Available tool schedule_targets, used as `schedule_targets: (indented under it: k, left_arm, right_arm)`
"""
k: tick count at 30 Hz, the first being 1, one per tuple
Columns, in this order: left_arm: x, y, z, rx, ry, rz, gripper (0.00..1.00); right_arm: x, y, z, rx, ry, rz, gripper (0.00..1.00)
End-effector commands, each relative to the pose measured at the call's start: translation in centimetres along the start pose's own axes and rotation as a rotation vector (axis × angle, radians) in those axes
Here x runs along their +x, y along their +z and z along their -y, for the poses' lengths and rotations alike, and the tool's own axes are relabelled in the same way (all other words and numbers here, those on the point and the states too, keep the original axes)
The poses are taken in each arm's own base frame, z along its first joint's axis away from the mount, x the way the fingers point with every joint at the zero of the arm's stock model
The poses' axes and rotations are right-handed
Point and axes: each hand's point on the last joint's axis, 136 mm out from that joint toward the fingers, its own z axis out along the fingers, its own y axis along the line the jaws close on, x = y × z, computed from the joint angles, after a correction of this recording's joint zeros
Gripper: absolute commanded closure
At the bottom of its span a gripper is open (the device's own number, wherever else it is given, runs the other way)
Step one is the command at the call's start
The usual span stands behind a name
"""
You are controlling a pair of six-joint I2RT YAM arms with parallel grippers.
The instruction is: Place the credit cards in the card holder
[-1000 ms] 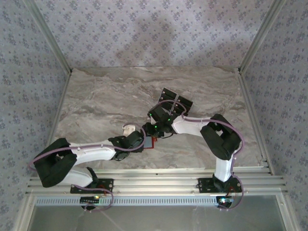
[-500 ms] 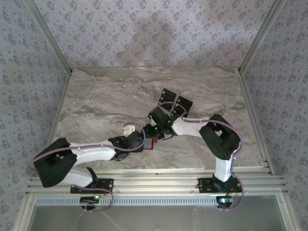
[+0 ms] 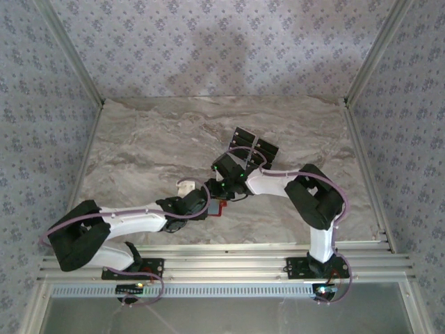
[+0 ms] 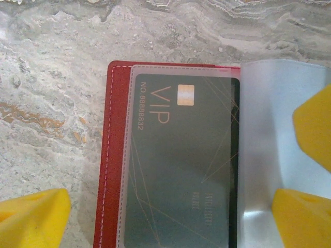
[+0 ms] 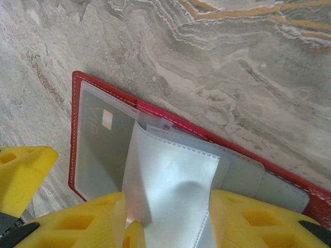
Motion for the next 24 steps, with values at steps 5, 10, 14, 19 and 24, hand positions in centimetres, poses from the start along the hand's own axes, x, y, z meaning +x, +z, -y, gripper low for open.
schedule_targets:
  k: [5, 10, 14, 19, 24]
  left_arm:
    - [-2.6, -2.7, -1.2, -0.002, -0.040, 0.097, 0.00]
    - [-3.9, -4.1, -2.4, 0.007, -0.087, 0.140, 0.00]
    - [-4.3, -4.7, -3.1, 0.009, -0.113, 0.157, 0.00]
    - [-4.2, -4.9, -3.6, 0.009, -0.133, 0.161, 0.00]
    - [-3.8, -4.6, -3.5, 0.016, -0.132, 0.150, 0.00]
  right_arm:
    - [1.0, 1.2, -0.1, 0.012, 0.021, -0.053, 0.51]
    - [0.9, 1.4, -0.8, 0.005, 0.015, -0.056, 0.52]
    - [0.9, 1.6, -1.3, 0.001, 0.011, -0.061, 0.52]
    - [1.2, 2.2, -1.6, 0.004, 0.006, -0.076, 0.52]
    - [0.6, 2.5, -3.2, -0.017, -0.011, -0.071, 0.52]
